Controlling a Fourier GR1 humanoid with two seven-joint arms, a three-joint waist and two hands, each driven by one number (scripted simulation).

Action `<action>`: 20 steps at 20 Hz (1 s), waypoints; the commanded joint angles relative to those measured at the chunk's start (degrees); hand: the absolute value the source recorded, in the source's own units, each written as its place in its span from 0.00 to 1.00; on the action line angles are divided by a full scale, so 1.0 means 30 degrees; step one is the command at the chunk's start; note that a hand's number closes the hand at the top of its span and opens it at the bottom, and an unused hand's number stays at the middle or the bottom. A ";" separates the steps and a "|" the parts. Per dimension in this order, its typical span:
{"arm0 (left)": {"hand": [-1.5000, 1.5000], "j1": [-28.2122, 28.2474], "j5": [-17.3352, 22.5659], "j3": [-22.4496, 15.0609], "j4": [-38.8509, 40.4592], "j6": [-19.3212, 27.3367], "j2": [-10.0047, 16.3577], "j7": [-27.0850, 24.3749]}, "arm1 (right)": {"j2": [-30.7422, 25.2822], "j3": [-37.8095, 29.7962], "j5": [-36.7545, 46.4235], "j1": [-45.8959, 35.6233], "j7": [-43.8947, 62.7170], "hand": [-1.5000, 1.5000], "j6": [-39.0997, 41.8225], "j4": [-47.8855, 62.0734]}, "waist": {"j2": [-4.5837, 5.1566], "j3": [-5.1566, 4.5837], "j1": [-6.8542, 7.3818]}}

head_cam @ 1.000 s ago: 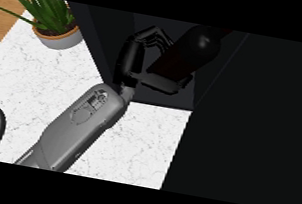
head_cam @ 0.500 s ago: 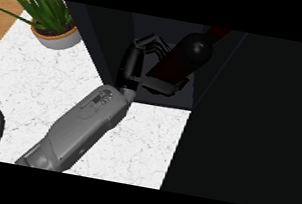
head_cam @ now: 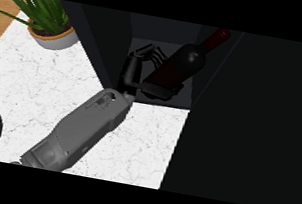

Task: Pick up the wine, place it into the cabinet and close the cabinet

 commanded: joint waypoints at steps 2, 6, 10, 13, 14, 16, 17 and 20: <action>1.00 -0.0663 0.0975 0.0895 0.2398 -0.0426 -0.0006 -0.2177 | 0.0107 -0.0100 -0.1412 0.0961 -0.0108 0.00 0.0542 -0.1298 | 0.0054 0.0003 -0.0061; 1.00 -0.1419 0.1989 0.1784 0.3551 -0.0970 -0.0006 -0.2971 | -0.0130 -0.0597 -0.1367 -0.0682 0.0601 0.00 0.0026 -0.0435 | 0.0054 -0.0006 -0.0035; 1.00 -0.1967 0.2518 0.3336 0.4879 -0.2379 -0.0005 -0.4049 | -0.0097 -0.0624 -0.1427 -0.0450 0.1261 0.00 -0.0183 -0.0910 | 0.0063 -0.0008 -0.0042; 1.00 -0.2283 0.3721 0.2660 0.5273 -0.1875 -0.0005 -0.3803 | 0.0101 -0.0378 -0.1452 0.0213 0.0704 0.00 0.0080 -0.1449 | 0.0132 -0.0009 -0.0478; 1.00 -0.3325 0.3753 0.2651 0.5705 -0.1295 -0.0005 -0.2899 | 0.0254 0.0101 -0.1185 -0.0027 0.0554 0.00 0.0071 -0.1057 | 0.0145 -0.0009 -0.0500; 1.00 -0.3449 0.3313 0.3435 0.6616 -0.2529 -0.0005 -0.3318 | 0.0676 0.0549 -0.0223 0.1088 0.0137 0.00 -0.0136 -0.1747 | 0.0092 -0.0002 -0.0150; 1.00 -0.3785 0.3457 0.3719 0.7130 -0.2752 -0.0005 -0.3384 | 0.0010 -0.0625 -0.1372 -0.0006 0.0973 0.00 -0.0119 -0.1658 | 0.0136 -0.0008 -0.0374; 1.00 -0.4417 0.3401 0.4022 0.7734 -0.3096 0.0185 -0.3581 | 0.0448 -0.0283 -0.1217 0.0855 -0.0538 0.00 0.0459 -0.0718 | 0.0169 0.0005 -0.0186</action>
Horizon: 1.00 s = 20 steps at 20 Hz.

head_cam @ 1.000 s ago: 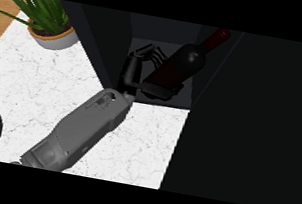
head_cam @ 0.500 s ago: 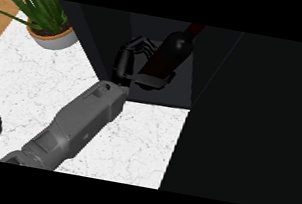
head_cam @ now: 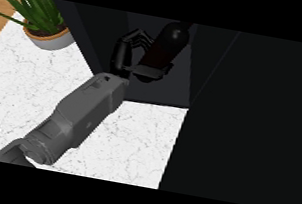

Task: Pick up the wine, place it into the cabinet and close the cabinet

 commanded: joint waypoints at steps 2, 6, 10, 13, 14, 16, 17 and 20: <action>1.00 -0.1479 0.0098 0.0840 0.1887 -0.0038 0.0080 -0.0347 | -0.0227 -0.0553 -0.1307 -0.1115 0.0692 0.00 -0.0086 -0.0393 | 0.0186 -0.0013 -0.0371; 1.00 -0.1957 -0.0661 0.0465 0.2873 0.2049 -0.0037 -0.0646 | -0.0102 -0.0253 -0.1274 -0.1339 0.1046 0.00 -0.0178 -0.0584 | 0.0107 -0.0009 -0.0364; 1.00 -0.2676 -0.0910 0.0478 0.3834 0.2950 -0.0027 0.0043 | 0.0194 -0.0396 -0.1688 0.0215 0.0402 0.00 0.0331 -0.1323 | 0.0233 0.0017 -0.0805; 1.00 -0.2213 -0.1108 0.0482 0.4133 0.2420 0.0414 -0.0403 | 0.0096 0.0011 -0.0994 -0.0441 0.0522 0.00 0.0229 -0.0944 | 0.0209 -0.0010 -0.0517; 1.00 -0.3387 -0.0932 0.0684 0.4150 0.2991 0.0059 0.0534 | 0.0532 0.0527 -0.0797 -0.0153 0.0111 0.00 0.0175 -0.0874 | 0.0281 -0.0005 -0.0719; 1.00 -0.2776 -0.1047 0.0631 0.4482 0.2475 0.0286 0.0408 | 0.0273 -0.0098 -0.1453 -0.0330 0.0172 0.00 0.0382 -0.0685 | 0.0337 0.0000 -0.0787; 1.00 -0.2819 -0.1055 0.0647 0.4683 0.2260 0.0857 0.0736 | 0.0467 0.0151 -0.1227 -0.0484 0.0416 0.00 0.0069 -0.1043 | 0.0336 -0.0009 -0.0870; 1.00 -0.2501 -0.1371 0.0450 0.4873 0.2552 0.0683 0.0513 | 0.0441 0.0528 -0.0415 -0.0812 -0.0365 0.00 0.0380 0.0694 | 0.0343 -0.0014 -0.0451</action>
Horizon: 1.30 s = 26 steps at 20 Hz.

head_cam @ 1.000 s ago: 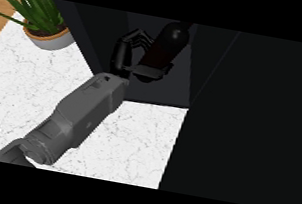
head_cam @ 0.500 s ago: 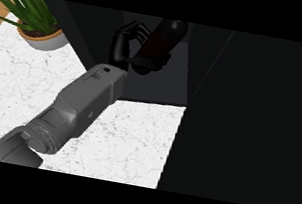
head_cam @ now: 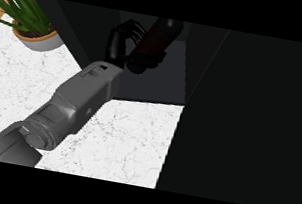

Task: Pick up the wine, place it into the cabinet and close the cabinet

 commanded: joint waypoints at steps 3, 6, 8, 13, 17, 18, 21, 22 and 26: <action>1.00 0.0421 0.0000 0.0203 0.0503 0.0190 0.0344 -0.0040 | -0.0100 -0.0435 -0.1039 -0.0122 0.0339 0.00 0.0083 -0.0792 | 0.0150 -0.0031 -0.0246; 1.00 0.0155 0.1093 0.1326 -0.0321 -0.1161 0.0184 0.0249 | 0.0218 0.0113 -0.0766 -0.0464 -0.0236 0.00 0.0219 0.0040 | 0.0270 -0.0055 -0.0190; 1.00 0.0729 0.1548 0.1811 -0.0428 -0.2049 -0.0051 0.0115 | 0.0113 -0.0187 -0.0895 -0.0726 0.0416 0.00 -0.0104 -0.0600 | 0.0211 -0.0068 -0.0399; 1.00 0.1735 0.2135 0.2406 -0.0501 -0.3361 -0.0501 -0.0126 | 0.0300 -0.0311 -0.1031 -0.0635 0.0192 0.00 -0.0108 -0.0361 | 0.0220 -0.0054 -0.0506; 1.00 0.2845 0.2733 0.2806 -0.0608 -0.4615 -0.0506 -0.0306 | 0.0233 -0.0420 -0.1305 -0.0403 0.0159 0.00 0.0139 -0.0909 | 0.0217 -0.0052 -0.1000; 1.00 0.2969 0.2504 0.2514 -0.0496 -0.4838 -0.0507 -0.0185 | 0.0424 0.0025 -0.0898 -0.0836 0.0714 0.00 -0.0322 -0.0670 | 0.0095 -0.0072 -0.0770; 1.00 0.3476 0.2790 0.2404 -0.0917 -0.4971 -0.0508 -0.0969 | 0.0932 0.0825 -0.0813 -0.0152 -0.0253 0.00 0.0121 -0.0329 | 0.0217 -0.0074 -0.1301; 1.00 0.3362 0.2751 0.2356 -0.0853 -0.5145 -0.0508 -0.0814 | 0.0646 0.0412 -0.0648 -0.1164 0.0002 0.00 -0.0062 0.0538 | 0.0189 -0.0089 -0.0968; 1.00 0.3663 0.3186 0.2369 -0.0704 -0.5433 -0.0509 -0.0109 | 0.0730 0.0217 -0.0765 -0.0824 0.0227 0.00 -0.0302 -0.0039 | 0.0099 -0.0079 -0.1122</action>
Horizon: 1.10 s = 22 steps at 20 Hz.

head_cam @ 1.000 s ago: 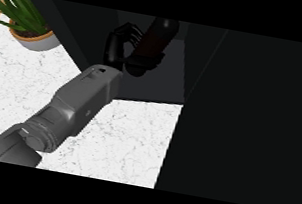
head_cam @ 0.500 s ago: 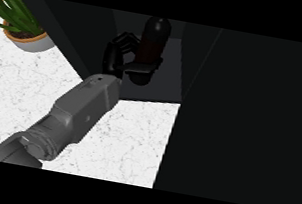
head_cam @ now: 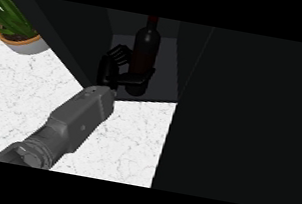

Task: Pick up the wine, place it into the cabinet and close the cabinet

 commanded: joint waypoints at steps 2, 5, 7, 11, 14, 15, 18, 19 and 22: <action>1.00 0.0709 0.0366 -0.0289 -0.0189 -0.0858 -0.0006 0.0114 | 0.0091 -0.0063 -0.0484 0.0468 -0.0574 0.00 0.0412 0.0119 | 0.0050 0.0007 -0.0274; 1.00 0.1122 0.0571 -0.0513 -0.0129 -0.0121 -0.0006 -0.0087 | 0.0060 -0.0120 -0.0560 -0.0274 0.0277 0.00 -0.0050 -0.0039 | -0.0022 -0.0030 -0.0684; 1.00 0.1800 0.0727 -0.0727 -0.0279 -0.0419 -0.0006 -0.0222 | 0.0251 -0.0152 -0.1084 0.0216 -0.0011 0.00 0.0200 -0.0126 | -0.0029 -0.0011 -0.0631; 1.00 0.1179 0.1029 -0.0826 -0.0448 0.0823 -0.0006 -0.0135 | 0.0313 0.0050 -0.1197 0.0521 -0.0374 0.00 0.0544 -0.0053 | 0.0093 -0.0006 -0.0905; 1.00 0.1759 0.1143 -0.1238 -0.0676 0.0471 -0.0006 -0.0307 | 0.0335 -0.0200 -0.1081 0.0351 -0.0393 0.00 0.0346 0.0031 | 0.0010 -0.0014 -0.0702; 1.00 0.1322 0.0930 -0.1457 -0.0575 0.0794 -0.0006 -0.0272 | 0.0271 -0.0114 -0.1119 -0.0037 -0.0226 0.00 0.0337 -0.0103 | 0.0039 -0.0024 -0.0794; 1.00 0.1370 0.1383 -0.1465 -0.0945 0.1120 -0.0006 -0.0406 | 0.0455 -0.0034 -0.1442 0.0341 -0.0045 0.00 0.0324 -0.0271 | 0.0075 -0.0023 -0.1170; 1.00 0.1238 0.1439 -0.1557 -0.0983 0.1368 -0.0006 -0.0356 | 0.0385 0.0252 -0.1022 0.0371 -0.0001 0.00 0.0337 -0.0631 | -0.0015 -0.0024 -0.1024; 1.00 0.0940 0.1548 -0.1928 -0.1094 0.1466 -0.0006 -0.0043 | 0.0369 -0.0138 -0.1108 0.0121 -0.0350 0.00 0.0375 -0.0191 | 0.0066 -0.0020 -0.1128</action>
